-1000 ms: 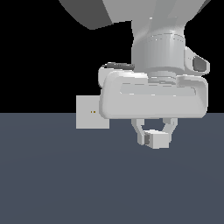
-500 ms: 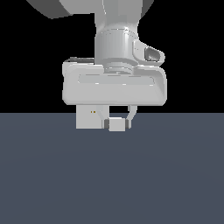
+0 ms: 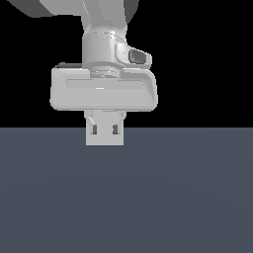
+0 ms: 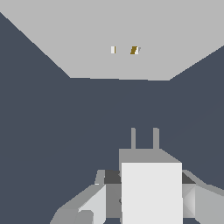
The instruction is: Plug the charger into the wall socket.
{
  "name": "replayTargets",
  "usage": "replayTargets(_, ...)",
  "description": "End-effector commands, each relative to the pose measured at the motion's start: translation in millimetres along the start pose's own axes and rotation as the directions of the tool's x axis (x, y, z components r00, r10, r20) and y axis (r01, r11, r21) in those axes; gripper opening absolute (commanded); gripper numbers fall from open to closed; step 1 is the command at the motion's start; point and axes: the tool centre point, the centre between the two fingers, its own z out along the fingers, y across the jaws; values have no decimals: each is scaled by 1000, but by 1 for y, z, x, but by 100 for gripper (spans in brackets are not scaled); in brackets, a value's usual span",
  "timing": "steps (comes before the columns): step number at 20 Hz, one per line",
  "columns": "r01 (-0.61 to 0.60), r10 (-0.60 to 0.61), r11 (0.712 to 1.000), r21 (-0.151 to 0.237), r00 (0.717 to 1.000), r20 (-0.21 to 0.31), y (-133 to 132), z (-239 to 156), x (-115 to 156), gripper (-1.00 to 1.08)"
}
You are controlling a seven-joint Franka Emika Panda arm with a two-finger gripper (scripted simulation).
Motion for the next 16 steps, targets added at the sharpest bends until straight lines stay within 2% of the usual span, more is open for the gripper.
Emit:
replayTargets(1, -15, 15, 1000, -1, 1000, 0, -7, -3, 5, -100)
replayTargets(16, -29, 29, 1000, -1, 1000, 1, -15, -5, 14, -100)
